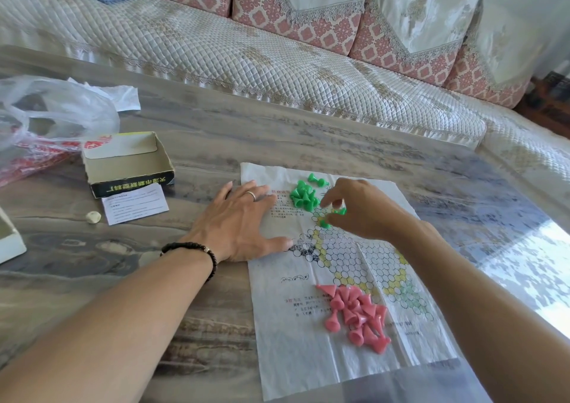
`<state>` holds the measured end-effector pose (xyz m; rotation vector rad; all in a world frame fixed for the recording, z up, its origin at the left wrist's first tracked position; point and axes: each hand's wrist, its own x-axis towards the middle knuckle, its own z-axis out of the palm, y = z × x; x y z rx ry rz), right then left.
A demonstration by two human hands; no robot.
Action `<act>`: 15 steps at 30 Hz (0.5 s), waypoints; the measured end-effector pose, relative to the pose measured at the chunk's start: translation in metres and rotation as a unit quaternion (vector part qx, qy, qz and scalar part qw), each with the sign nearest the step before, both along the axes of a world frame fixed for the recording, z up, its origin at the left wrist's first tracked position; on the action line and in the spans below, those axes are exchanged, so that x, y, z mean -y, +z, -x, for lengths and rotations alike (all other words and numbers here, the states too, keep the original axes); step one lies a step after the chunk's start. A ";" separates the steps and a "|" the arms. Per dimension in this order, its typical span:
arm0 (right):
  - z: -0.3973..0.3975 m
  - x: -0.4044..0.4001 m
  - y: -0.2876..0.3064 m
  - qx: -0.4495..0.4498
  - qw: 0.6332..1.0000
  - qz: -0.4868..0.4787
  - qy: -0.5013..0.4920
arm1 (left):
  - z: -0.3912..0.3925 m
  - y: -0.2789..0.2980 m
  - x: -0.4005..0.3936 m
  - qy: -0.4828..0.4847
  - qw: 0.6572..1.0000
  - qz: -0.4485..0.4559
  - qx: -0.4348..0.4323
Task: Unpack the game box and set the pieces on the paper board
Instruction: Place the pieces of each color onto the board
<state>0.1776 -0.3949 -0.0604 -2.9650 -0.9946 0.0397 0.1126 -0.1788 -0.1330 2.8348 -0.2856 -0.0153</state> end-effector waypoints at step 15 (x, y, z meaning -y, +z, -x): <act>-0.070 -0.011 -0.018 0.007 0.988 -0.098 -0.120 | -0.003 -0.005 0.000 0.004 1.000 0.020 0.005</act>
